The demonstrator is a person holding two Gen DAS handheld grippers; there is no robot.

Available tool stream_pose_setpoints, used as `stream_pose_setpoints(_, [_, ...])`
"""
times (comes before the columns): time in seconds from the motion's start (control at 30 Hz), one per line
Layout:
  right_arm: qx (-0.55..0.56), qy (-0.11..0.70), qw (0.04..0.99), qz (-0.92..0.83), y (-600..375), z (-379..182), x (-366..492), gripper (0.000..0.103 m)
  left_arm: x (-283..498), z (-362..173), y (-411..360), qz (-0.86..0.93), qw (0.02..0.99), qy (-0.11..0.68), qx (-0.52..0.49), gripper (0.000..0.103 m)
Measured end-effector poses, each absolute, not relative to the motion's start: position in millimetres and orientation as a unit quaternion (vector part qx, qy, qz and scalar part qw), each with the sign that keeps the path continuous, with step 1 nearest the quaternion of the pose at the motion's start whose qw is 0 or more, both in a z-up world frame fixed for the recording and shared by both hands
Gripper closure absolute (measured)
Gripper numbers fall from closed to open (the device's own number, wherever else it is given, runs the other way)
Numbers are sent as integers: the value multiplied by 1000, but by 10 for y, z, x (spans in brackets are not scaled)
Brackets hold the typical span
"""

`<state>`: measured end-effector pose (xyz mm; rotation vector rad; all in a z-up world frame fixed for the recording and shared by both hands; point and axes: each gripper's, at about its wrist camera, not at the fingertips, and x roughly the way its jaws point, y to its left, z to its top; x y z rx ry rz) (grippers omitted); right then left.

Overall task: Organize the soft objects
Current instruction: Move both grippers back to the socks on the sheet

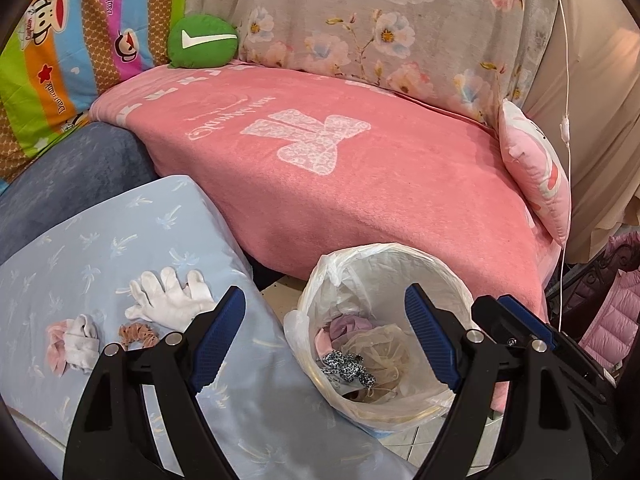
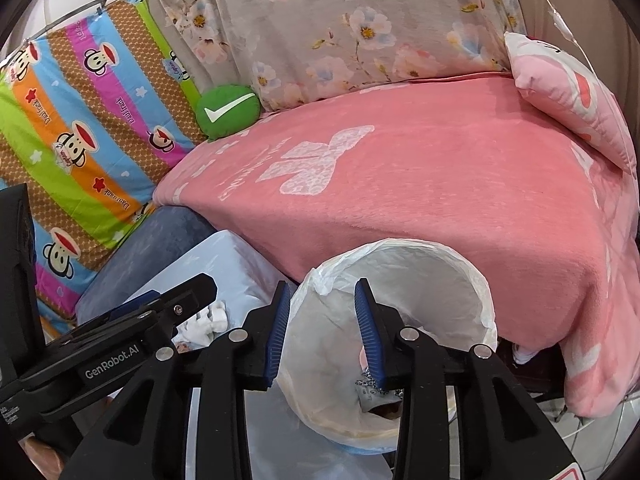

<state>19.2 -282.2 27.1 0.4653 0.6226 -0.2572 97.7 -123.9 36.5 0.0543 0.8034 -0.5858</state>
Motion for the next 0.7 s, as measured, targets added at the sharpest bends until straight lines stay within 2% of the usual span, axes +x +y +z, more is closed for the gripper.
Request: stream_pose_setpoints(0.7, [206, 316, 921, -92, -2392, 289, 236, 65, 1009, 288, -716, -241, 886, 396, -3, 25])
